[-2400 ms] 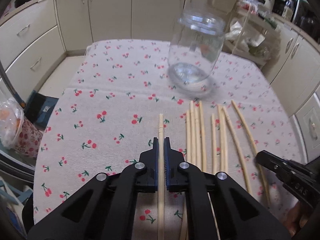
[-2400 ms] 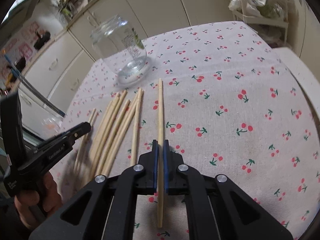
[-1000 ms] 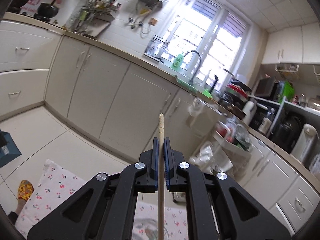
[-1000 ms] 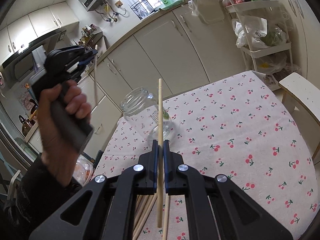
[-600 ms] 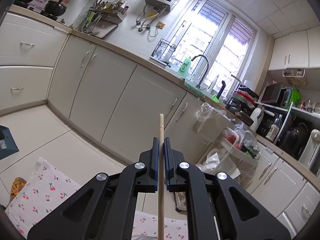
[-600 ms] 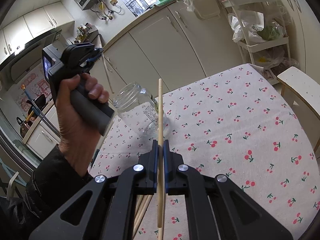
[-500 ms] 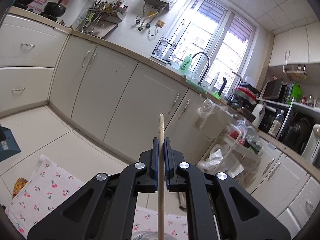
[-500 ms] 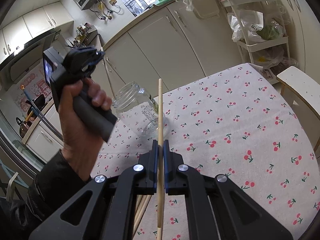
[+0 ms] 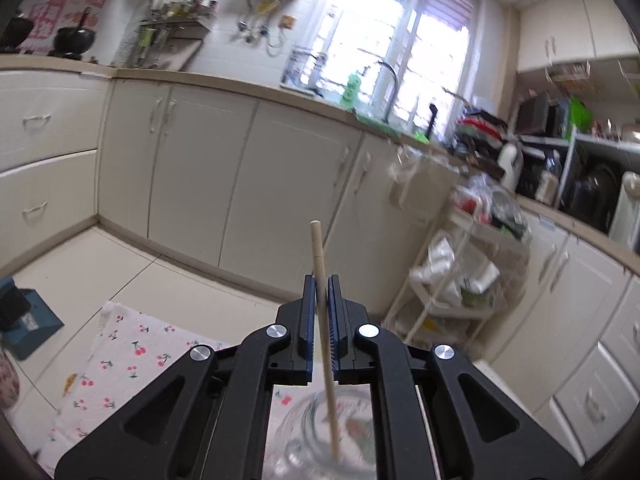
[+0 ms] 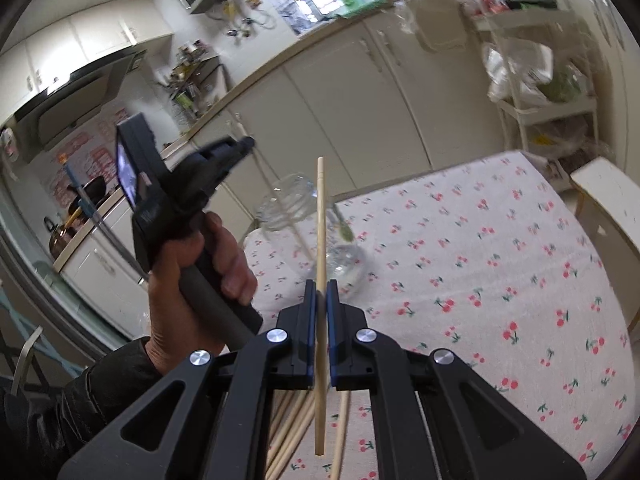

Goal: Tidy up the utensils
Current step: 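Carry both sticks over the glass jar while the left tool drops its stick inside, then lower the right tool's stick into the glass jar and open the right tool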

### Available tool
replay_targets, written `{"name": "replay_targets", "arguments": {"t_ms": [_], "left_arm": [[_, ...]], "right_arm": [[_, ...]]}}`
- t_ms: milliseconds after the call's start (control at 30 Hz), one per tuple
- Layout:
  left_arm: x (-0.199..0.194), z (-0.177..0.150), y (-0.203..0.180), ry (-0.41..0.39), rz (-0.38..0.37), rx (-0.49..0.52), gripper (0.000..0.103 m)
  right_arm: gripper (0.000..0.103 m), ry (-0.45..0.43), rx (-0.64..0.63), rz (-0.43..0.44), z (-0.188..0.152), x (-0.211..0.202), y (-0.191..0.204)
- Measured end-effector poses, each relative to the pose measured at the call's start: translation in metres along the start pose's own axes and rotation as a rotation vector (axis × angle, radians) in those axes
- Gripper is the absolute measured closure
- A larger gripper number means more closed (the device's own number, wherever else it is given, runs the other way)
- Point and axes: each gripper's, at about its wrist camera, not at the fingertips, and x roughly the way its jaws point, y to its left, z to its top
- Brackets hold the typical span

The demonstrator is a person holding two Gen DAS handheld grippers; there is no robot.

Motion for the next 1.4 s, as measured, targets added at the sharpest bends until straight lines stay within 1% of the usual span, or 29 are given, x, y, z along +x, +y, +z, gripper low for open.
{"name": "replay_targets", "arguments": {"t_ms": [67,133,233,333,400,433,500,600,633,700,767,800,867,933,967,1033,1133,1233,1333,1400], "left_arm": [[-0.007,-0.002,0.001,0.007,-0.002,0.015,0.098],[-0.013,-0.004,0.000,0.029,-0.013,0.047,0.098],[-0.017,-0.006,-0.007,0.074,-0.035,0.087,0.092],[-0.027,-0.007,-0.002,0.096,-0.036,0.087,0.085],[-0.037,-0.007,0.005,0.093,-0.028,0.072,0.077],[-0.043,-0.008,0.010,0.094,-0.021,0.060,0.074],[-0.053,-0.011,0.020,0.097,-0.009,0.039,0.069],[-0.071,-0.020,0.033,0.105,0.006,0.031,0.066],[-0.075,-0.022,0.038,0.109,0.012,0.028,0.066],[-0.086,-0.031,0.049,0.116,0.023,0.010,0.064],[-0.095,-0.039,0.059,0.119,0.037,-0.009,0.063],[-0.098,-0.043,0.063,0.123,0.043,-0.014,0.062],[-0.101,-0.050,0.070,0.138,0.052,-0.026,0.061],[-0.103,-0.055,0.075,0.150,0.056,-0.036,0.060],[-0.104,-0.057,0.077,0.154,0.058,-0.037,0.060],[-0.107,-0.060,0.081,0.158,0.061,-0.034,0.059],[-0.113,-0.063,0.086,0.158,0.068,-0.034,0.055],[-0.115,-0.065,0.090,0.164,0.074,-0.043,0.053],[-0.115,-0.067,0.096,0.174,0.081,-0.054,0.052],[-0.117,-0.067,0.100,0.177,0.084,-0.059,0.052]], "right_arm": [[0.097,-0.008,-0.028,0.008,0.005,-0.003,0.008],[0.097,0.003,-0.038,0.018,0.008,0.000,0.013],[0.097,0.038,-0.050,0.031,0.011,0.006,0.018],[0.097,0.087,-0.075,0.021,0.021,0.013,0.024],[0.097,0.121,-0.111,0.005,0.027,0.016,0.029],[0.097,0.138,-0.135,-0.005,0.030,0.017,0.031],[0.097,0.189,-0.231,-0.054,0.040,0.022,0.039],[0.097,0.299,-0.381,-0.111,0.057,0.036,0.048],[0.097,0.315,-0.425,-0.128,0.061,0.039,0.052],[0.097,0.400,-0.566,-0.156,0.071,0.052,0.063],[0.097,0.444,-0.678,-0.202,0.078,0.062,0.072],[0.097,0.491,-0.725,-0.210,0.081,0.069,0.077],[0.097,0.533,-0.830,-0.259,0.085,0.081,0.085],[0.097,0.627,-0.927,-0.267,0.086,0.097,0.094],[0.097,0.650,-0.973,-0.288,0.086,0.103,0.097],[0.097,0.756,-1.078,-0.306,0.085,0.118,0.105],[0.097,0.855,-1.179,-0.351,0.095,0.134,0.110],[0.097,0.910,-1.243,-0.379,0.106,0.146,0.116],[0.097,0.925,-1.262,-0.380,0.114,0.153,0.123],[0.097,0.920,-1.241,-0.356,0.114,0.151,0.124]]}}
